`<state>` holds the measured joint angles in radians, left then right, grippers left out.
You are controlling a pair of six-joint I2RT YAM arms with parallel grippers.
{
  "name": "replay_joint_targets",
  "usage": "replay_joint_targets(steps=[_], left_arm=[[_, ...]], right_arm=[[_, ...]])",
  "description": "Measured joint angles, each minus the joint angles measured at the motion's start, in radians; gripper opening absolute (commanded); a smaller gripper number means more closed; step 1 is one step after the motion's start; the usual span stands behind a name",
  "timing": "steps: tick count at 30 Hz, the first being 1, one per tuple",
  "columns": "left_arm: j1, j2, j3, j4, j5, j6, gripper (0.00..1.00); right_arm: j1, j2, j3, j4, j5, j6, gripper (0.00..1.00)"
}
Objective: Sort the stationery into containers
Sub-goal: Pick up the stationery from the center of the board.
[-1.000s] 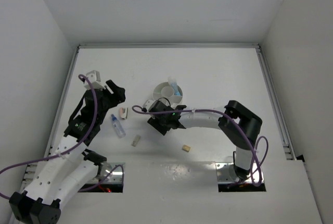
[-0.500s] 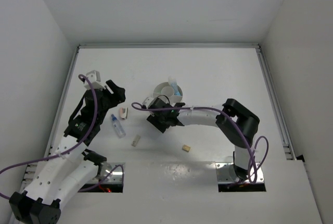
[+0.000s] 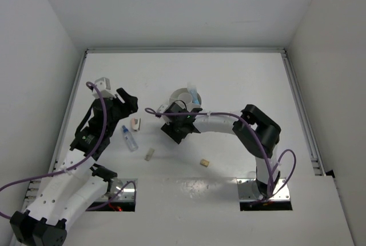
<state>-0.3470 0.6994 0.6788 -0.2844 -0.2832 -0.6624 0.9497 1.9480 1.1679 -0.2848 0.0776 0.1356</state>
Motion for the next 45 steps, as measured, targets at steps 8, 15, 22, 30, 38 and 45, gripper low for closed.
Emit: replay_joint_targets(steps=[8, 15, 22, 30, 38, 45], left_arm=[[0.000, -0.010, 0.000, 0.000, 0.000, 0.000, 0.71], [0.000, -0.014, 0.000, 0.000, 0.007, -0.001, 0.71], [0.000, -0.018, 0.000, 0.000, 0.027, 0.000, 0.71], [0.000, 0.019, 0.000, 0.002, 0.056, -0.004, 0.71], [0.084, 0.056, -0.022, 0.135, 0.272, -0.168, 0.74], [0.159, 0.079, -0.119, 0.299, 0.443, -0.430, 0.69]], right_arm=[[-0.016, 0.000, 0.000, -0.014, -0.087, -0.018, 0.27], [-0.016, 0.000, 0.000, -0.017, -0.108, -0.034, 0.11], [-0.008, -0.110, -0.014, -0.042, -0.164, -0.087, 0.07], [-0.007, -0.323, 0.148, -0.060, -0.138, -0.245, 0.07], [-0.023, -0.387, 0.108, -0.040, -0.089, -0.326, 0.04], [-0.032, -0.411, 0.065, 0.011, -0.105, -0.306, 0.03]])
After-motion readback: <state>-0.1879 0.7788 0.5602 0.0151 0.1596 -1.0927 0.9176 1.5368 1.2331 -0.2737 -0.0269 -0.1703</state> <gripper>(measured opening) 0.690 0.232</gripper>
